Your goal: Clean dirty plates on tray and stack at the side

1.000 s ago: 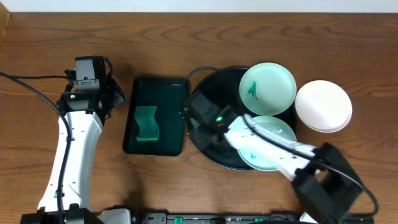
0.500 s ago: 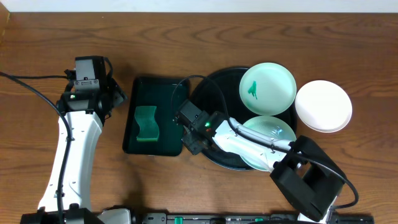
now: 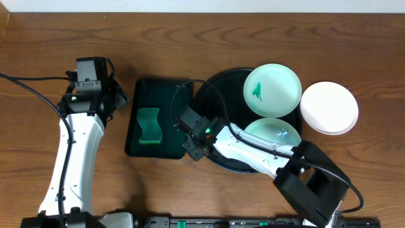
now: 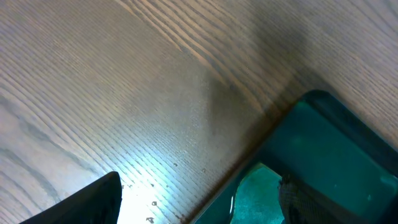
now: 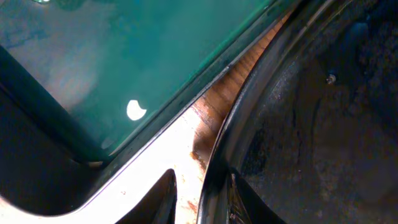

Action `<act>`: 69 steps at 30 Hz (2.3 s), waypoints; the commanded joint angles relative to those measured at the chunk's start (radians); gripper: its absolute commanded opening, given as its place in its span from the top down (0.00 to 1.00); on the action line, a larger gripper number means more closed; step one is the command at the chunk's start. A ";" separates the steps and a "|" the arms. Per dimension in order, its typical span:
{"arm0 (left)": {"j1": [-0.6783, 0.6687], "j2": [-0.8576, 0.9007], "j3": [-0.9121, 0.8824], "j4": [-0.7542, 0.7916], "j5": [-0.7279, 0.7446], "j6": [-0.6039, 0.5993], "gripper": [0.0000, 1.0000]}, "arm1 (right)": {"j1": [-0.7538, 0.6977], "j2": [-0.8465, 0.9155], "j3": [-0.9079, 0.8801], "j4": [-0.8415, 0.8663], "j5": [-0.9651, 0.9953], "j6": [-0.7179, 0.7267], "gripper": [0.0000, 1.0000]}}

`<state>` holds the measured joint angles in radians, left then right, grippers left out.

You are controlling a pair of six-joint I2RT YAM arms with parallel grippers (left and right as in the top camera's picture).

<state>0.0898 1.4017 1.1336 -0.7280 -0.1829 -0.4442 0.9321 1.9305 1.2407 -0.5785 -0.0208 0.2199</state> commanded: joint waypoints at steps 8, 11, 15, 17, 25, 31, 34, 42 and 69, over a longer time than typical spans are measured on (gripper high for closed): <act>0.005 0.004 0.013 -0.001 -0.009 0.006 0.20 | 0.021 0.051 0.006 0.004 0.053 0.012 0.94; 0.005 0.004 0.013 -0.001 -0.009 0.006 0.20 | 0.026 0.050 0.008 0.015 0.053 0.012 0.96; 0.005 0.004 0.013 -0.001 -0.009 0.006 0.20 | 0.026 0.050 0.009 0.014 0.021 0.011 0.99; 0.005 0.004 0.013 -0.001 -0.009 0.006 0.20 | 0.026 0.050 0.009 0.014 0.010 0.012 0.99; 0.005 0.004 0.013 -0.001 -0.009 0.006 0.19 | 0.035 0.050 0.009 0.013 -0.008 0.012 0.99; 0.005 0.004 0.013 -0.001 -0.009 0.006 0.20 | 0.035 0.050 0.009 0.011 -0.014 0.011 0.99; 0.005 0.004 0.013 -0.001 -0.009 0.006 0.20 | 0.035 0.050 0.009 0.010 -0.015 0.011 0.99; 0.005 0.004 0.013 -0.001 -0.009 0.006 0.20 | 0.035 0.020 0.009 0.010 -0.014 0.011 0.99; 0.005 0.004 0.013 -0.001 -0.009 0.006 0.20 | 0.037 0.010 0.009 -0.001 -0.084 0.003 0.99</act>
<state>0.0898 1.4017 1.1336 -0.7280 -0.1829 -0.4442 0.9455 1.9358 1.2484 -0.5831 0.0299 0.2520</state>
